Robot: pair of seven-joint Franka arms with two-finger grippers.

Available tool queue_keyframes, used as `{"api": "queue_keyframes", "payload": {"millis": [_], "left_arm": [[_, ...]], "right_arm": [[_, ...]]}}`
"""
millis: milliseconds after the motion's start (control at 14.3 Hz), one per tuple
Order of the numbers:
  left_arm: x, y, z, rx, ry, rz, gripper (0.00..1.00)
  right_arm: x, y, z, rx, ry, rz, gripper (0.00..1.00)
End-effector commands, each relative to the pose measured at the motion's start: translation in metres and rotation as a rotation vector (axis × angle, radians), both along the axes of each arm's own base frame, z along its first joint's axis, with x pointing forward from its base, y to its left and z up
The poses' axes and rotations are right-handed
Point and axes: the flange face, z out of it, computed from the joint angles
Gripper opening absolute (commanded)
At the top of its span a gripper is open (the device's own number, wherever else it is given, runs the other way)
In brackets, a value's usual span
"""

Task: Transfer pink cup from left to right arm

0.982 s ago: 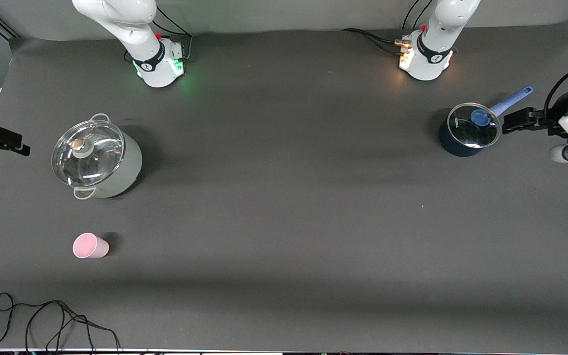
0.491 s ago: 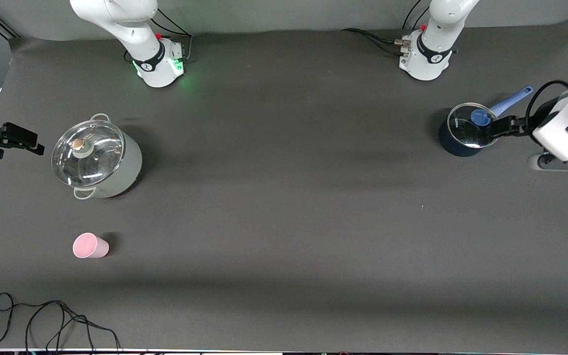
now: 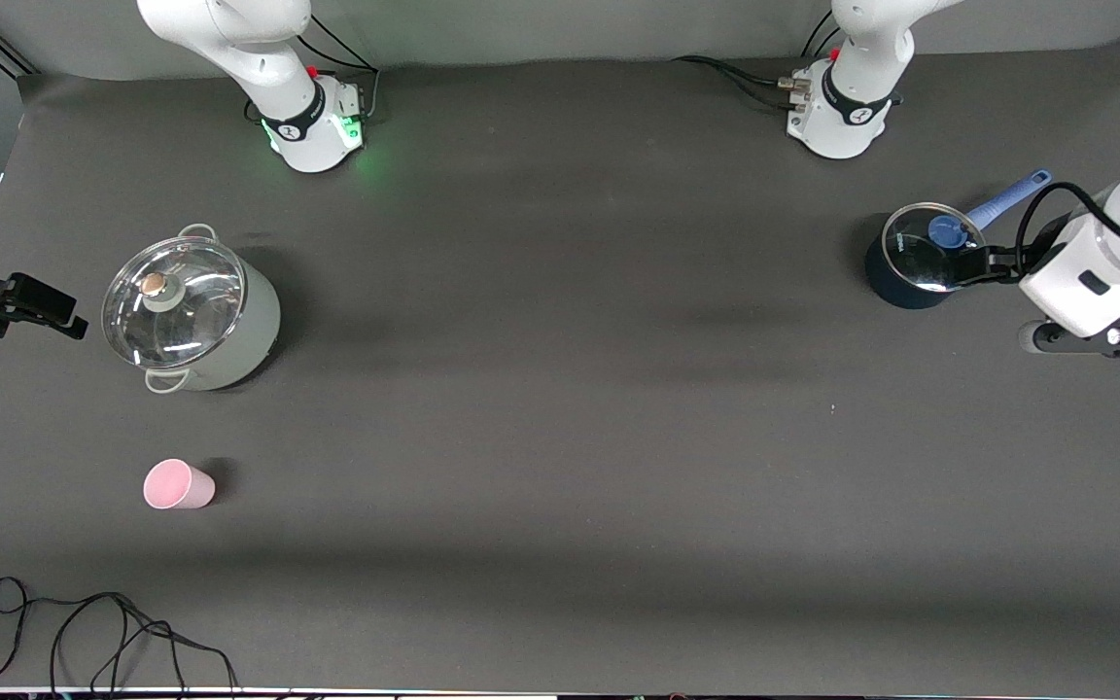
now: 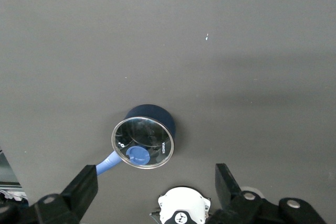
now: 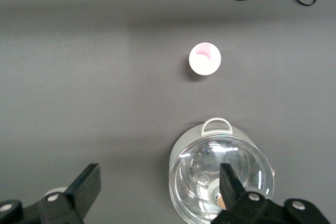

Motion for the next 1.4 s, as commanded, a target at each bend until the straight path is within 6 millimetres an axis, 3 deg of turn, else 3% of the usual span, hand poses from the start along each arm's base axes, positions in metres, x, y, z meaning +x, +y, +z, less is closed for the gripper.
{"api": "queue_keyframes", "payload": {"millis": [0, 210, 491, 631, 982, 1332], "left_arm": [[-0.008, 0.013, 0.021, -0.014, -0.036, -0.035, 1.00], [-0.013, 0.021, 0.025, -0.039, -0.073, -0.088, 1.00], [-0.048, 0.025, 0.007, -0.054, -0.161, -0.112, 1.00], [-0.054, 0.026, 0.002, -0.061, -0.190, -0.139, 1.00], [-0.051, 0.016, 0.002, -0.069, -0.214, -0.155, 1.00], [-0.040, 0.037, 0.010, -0.082, -0.196, -0.151, 1.00]], "right_arm": [[0.000, 0.001, 0.004, -0.006, -0.013, -0.003, 1.00], [-0.003, -0.004, 0.008, -0.006, -0.012, 0.020, 1.00], [-0.004, 0.001, 0.007, -0.005, -0.006, 0.019, 1.00], [-0.010, 0.007, 0.004, 0.000, 0.043, 0.052, 1.00], [-0.015, 0.005, 0.008, -0.001, 0.052, 0.128, 1.00], [-0.014, 0.004, 0.008, 0.001, 0.052, 0.125, 1.00]]}}
